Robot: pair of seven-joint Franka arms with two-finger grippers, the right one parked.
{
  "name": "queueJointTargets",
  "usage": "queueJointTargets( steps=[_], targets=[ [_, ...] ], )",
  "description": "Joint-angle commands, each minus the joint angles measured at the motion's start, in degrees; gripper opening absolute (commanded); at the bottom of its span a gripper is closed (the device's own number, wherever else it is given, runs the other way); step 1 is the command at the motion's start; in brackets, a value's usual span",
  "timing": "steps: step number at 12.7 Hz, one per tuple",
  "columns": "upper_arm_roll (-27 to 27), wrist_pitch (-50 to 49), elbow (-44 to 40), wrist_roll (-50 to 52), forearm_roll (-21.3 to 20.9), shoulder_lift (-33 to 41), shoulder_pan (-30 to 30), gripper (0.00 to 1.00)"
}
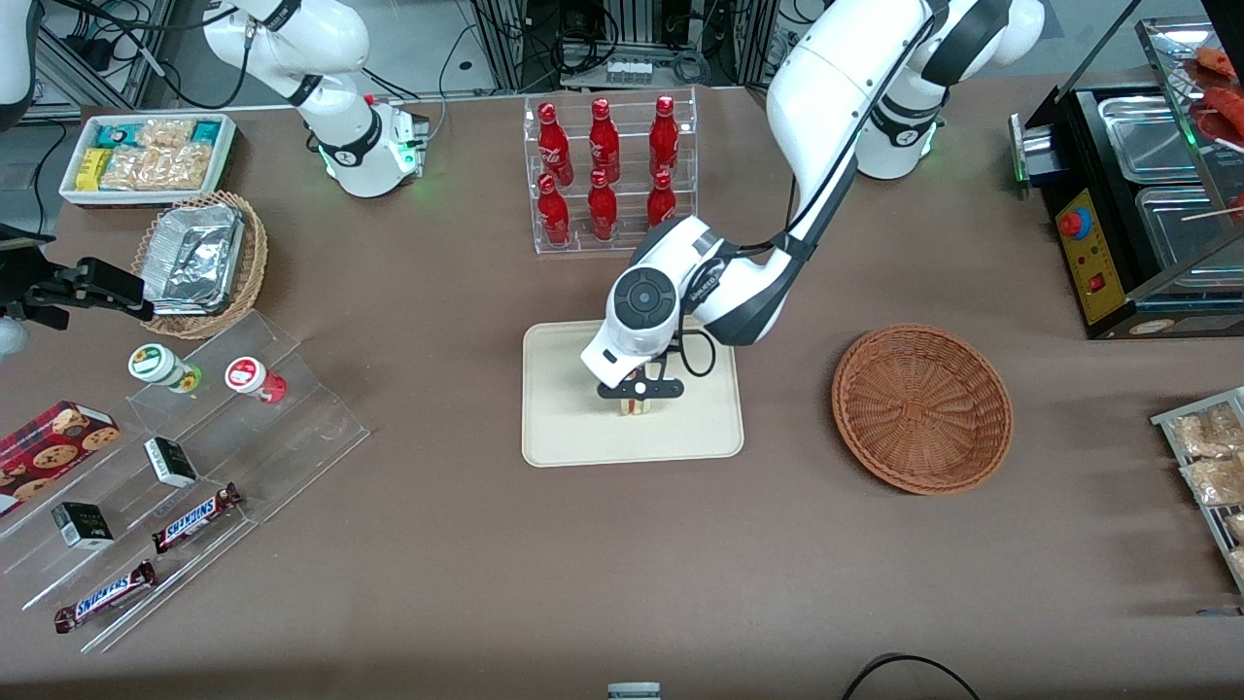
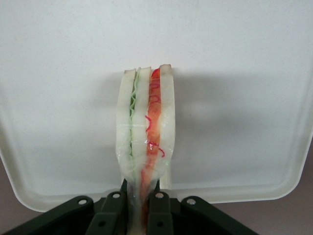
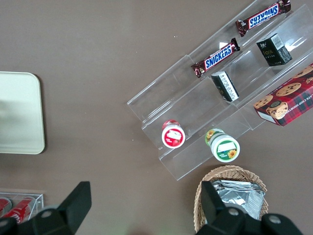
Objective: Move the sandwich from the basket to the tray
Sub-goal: 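Lower the sandwich onto the tray and open the left gripper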
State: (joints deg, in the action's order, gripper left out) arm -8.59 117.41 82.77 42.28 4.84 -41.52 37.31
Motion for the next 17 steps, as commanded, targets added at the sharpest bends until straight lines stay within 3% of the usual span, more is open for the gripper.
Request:
queueJointTargets(
  steps=[1, 10, 11, 12, 13, 17],
  targets=[
    [0.7, 1.4, -2.1, 0.3, 0.4, -1.6, 0.2, 0.00],
    [0.7, 4.7, -1.9, 4.0, -1.2, -3.0, 0.8, 0.00],
    [0.7, 4.7, -1.9, 5.0, -1.7, -3.4, 0.8, 0.18],
    [0.7, 4.7, -1.9, 5.4, -1.7, -3.5, 0.8, 0.77],
    [0.7, 4.7, -1.9, 5.4, -2.2, -3.5, 0.8, 1.00],
    [0.7, 1.4, -3.5, 4.7, -2.4, -1.6, 0.2, 1.00]
  ],
)
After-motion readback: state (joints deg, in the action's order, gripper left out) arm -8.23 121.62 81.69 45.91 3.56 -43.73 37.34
